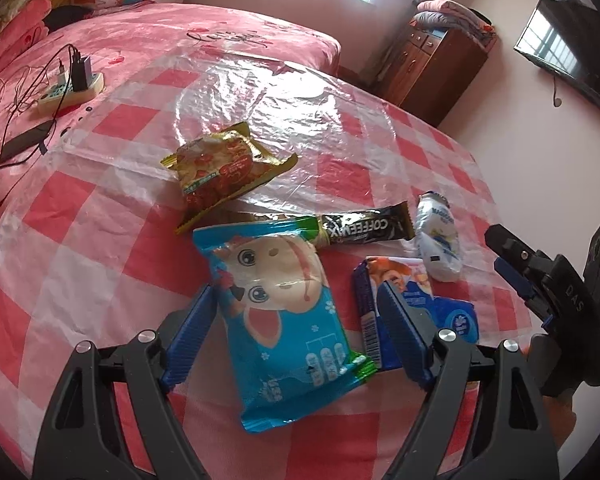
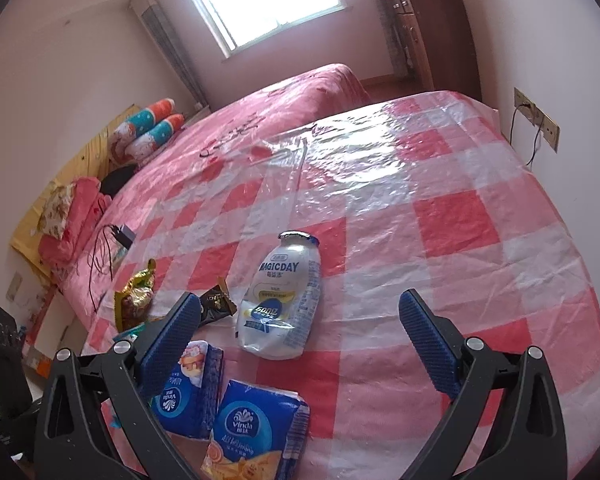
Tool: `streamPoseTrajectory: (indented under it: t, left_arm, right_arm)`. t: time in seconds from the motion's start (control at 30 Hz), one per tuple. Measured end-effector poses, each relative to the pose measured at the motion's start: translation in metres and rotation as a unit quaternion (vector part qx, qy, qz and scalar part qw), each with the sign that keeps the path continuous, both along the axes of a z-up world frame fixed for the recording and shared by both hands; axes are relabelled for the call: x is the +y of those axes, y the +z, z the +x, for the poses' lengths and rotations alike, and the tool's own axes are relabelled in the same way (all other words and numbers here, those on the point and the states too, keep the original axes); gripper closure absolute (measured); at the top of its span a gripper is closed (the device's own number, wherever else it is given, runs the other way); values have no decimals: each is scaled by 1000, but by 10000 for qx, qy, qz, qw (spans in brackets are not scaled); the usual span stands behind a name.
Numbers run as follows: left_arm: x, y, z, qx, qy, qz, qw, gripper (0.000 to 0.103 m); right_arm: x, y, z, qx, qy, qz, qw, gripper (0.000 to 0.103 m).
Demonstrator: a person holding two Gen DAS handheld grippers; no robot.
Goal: Collect trash
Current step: 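Grasp the blue cartoon snack bag with the left tool while the right tool grasps the MAGICDAY bottle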
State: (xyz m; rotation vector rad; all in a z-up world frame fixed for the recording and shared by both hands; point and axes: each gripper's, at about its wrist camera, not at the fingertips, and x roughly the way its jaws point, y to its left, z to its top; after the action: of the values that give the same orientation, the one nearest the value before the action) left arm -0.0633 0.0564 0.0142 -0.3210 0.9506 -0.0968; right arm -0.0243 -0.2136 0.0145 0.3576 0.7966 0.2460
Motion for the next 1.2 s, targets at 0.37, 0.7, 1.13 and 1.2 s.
streamPoseTrajectory:
  t: [0.37, 0.7, 1.13, 1.2]
  left_arm:
    - [5, -7, 3, 4, -13, 21, 10000, 20]
    - [4, -7, 6, -47, -18, 118, 9999, 23]
    - [10, -8, 5, -114, -76, 34, 9999, 46]
    - [11, -8, 4, -133, -99, -12, 9999, 48]
  right_arm:
    - [26, -10, 22, 204, 170, -517, 9983, 12]
    - [32, -19, 32, 346, 178, -674, 9970, 20]
    - [53, -22, 36, 428, 317, -1533, 9867, 22]
    - [55, -23, 36, 435, 336, -1621, 9853, 22]
